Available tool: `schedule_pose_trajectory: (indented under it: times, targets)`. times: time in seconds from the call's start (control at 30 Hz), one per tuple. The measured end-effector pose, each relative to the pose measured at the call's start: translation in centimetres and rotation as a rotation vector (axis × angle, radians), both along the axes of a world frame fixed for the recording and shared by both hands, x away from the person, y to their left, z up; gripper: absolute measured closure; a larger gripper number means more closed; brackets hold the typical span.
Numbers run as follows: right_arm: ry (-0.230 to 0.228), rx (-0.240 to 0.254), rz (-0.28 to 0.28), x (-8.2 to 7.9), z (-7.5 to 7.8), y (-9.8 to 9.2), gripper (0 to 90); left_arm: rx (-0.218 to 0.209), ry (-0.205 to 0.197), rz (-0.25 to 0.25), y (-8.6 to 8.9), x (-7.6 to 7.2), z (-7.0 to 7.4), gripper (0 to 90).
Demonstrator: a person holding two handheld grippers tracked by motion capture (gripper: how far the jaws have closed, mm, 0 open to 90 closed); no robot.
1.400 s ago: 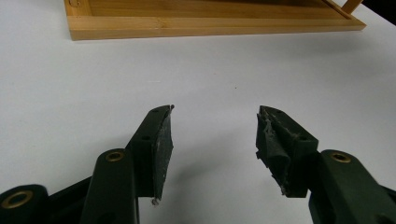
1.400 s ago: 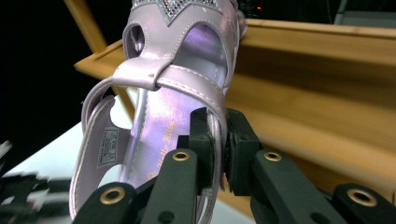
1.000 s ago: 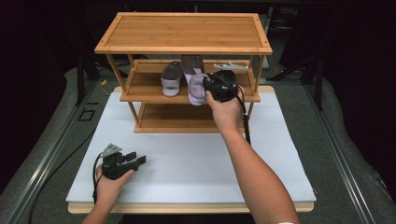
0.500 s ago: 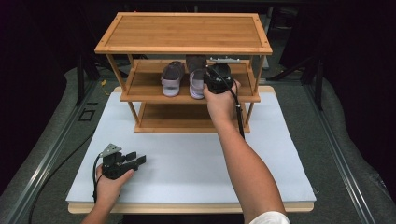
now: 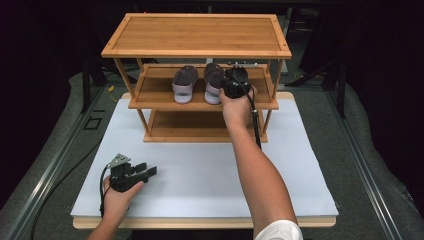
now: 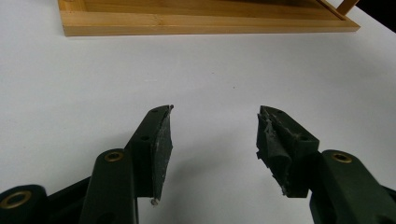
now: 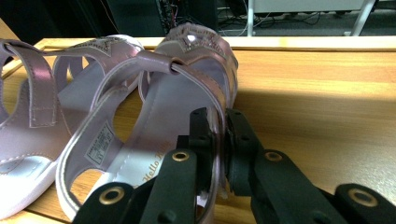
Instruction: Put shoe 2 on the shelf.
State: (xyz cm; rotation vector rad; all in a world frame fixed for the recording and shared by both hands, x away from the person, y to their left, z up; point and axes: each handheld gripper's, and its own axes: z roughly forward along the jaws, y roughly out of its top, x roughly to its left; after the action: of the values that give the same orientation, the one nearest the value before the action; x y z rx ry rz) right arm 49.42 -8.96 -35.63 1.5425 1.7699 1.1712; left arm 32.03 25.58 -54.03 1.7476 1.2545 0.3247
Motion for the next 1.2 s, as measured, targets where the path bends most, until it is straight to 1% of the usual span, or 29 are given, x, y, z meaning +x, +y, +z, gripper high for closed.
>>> schedule_pose_trajectory:
  times: [0.1, 0.2, 0.23, 0.27, 0.3, 0.33, 0.37, 0.4, 0.47, 0.53, 0.57, 0.63, 0.67, 0.77, 0.8, 0.83, 0.9, 0.93, 1.0, 1.07, 1.13, 1.17, 1.2]
  targets:
    - [-0.008, -0.020, -0.009, 0.2, 0.0, 0.3, 82.2, 0.003, -0.005, -0.005, -0.2, 0.0, 0.0, 45.1]
    - [-0.004, -0.029, 0.019, 0.3, 0.2, 0.5, 81.6, 0.004, 0.000, -0.007, -0.3, 0.0, 0.0, 45.1]
    - [-0.007, -0.034, 0.017, 0.2, 0.2, 0.7, 81.1, 0.003, -0.001, -0.007, -0.3, 0.0, 0.0, 45.1]
    - [-0.015, -0.047, 0.003, 0.3, 0.2, 0.9, 80.6, 0.003, -0.005, -0.007, -0.3, 0.0, 0.0, 45.1]
    - [-0.017, -0.049, -0.015, 0.2, 0.2, 1.0, 80.0, 0.002, -0.006, -0.006, -0.3, 0.0, 0.0, 45.1]
    - [-0.020, -0.044, -0.020, 0.3, 0.2, 1.1, 78.8, 0.002, -0.006, -0.006, -0.2, 0.0, 0.0, 45.1]
    - [-0.026, -0.034, -0.013, 0.3, 0.3, 1.0, 76.9, 0.001, -0.005, -0.005, -0.2, 0.0, 0.0, 45.1]
    - [-0.039, -0.023, 0.009, 0.4, 0.3, 0.9, 73.6, 0.001, -0.007, -0.006, -0.2, 0.0, 0.0, 45.1]
    - [-0.041, -0.001, 0.041, 0.4, 0.3, 0.7, 66.7, 0.000, -0.007, -0.005, -0.2, 0.0, 0.0, 45.2]
    - [-0.057, 0.016, 0.072, 0.1, 0.4, 0.5, 61.9, 0.005, -0.011, -0.003, -0.1, 0.1, 0.0, 45.3]
    - [-0.045, 0.040, 0.075, -0.2, 0.6, 0.6, 59.4, 0.005, -0.011, -0.002, -0.1, 0.1, 0.1, 45.3]
    - [-0.072, 0.051, 0.087, -0.6, 0.8, 0.4, 56.9, 0.007, -0.014, 0.001, -0.1, 0.1, 0.1, 45.4]
    - [-0.091, 0.046, 0.082, -0.8, 0.9, 0.3, 56.5, 0.007, -0.017, 0.002, -0.1, 0.1, 0.2, 45.4]
    - [-0.118, 0.008, 0.100, -1.7, 1.0, 0.2, 55.5, 0.005, -0.027, 0.008, -0.2, 0.2, 0.3, 45.9]
    - [-0.127, 0.001, 0.108, -1.9, 1.1, 0.0, 54.7, -0.001, -0.030, 0.008, -0.3, 0.2, 0.4, 46.3]
    - [-0.136, 0.011, 0.114, -2.2, 1.2, -0.1, 53.7, -0.005, -0.032, 0.008, -0.3, 0.3, 0.6, 46.5]
    - [-0.138, 0.022, 0.126, -2.8, 1.4, -0.5, 53.6, -0.019, -0.045, 0.008, -0.4, 0.5, 1.2, 47.2]
    - [-0.147, 0.028, 0.133, -3.1, 1.4, -0.7, 53.6, -0.028, -0.054, 0.008, -0.5, 0.6, 1.7, 48.0]
    - [-0.166, 0.016, 0.148, -3.8, 1.5, -1.0, 53.7, -0.030, -0.086, 0.008, -0.7, 1.0, 3.0, 50.2]
    - [-0.187, 0.003, 0.162, -4.6, 1.6, -1.4, 54.1, -0.010, -0.117, 0.013, -1.0, 1.7, 4.6, 51.8]
    - [-0.199, 0.008, 0.176, -5.2, 1.7, -1.8, 54.7, -0.009, -0.137, 0.023, -1.1, 2.6, 6.5, 52.0]
    - [-0.198, 0.011, 0.184, -5.5, 1.8, -1.9, 55.3, -0.002, -0.154, 0.042, -1.2, 3.1, 7.4, 51.9]
    - [-0.197, 0.014, 0.188, -5.6, 1.7, -2.1, 55.6, 0.016, -0.169, 0.060, -1.2, 3.6, 8.4, 51.5]
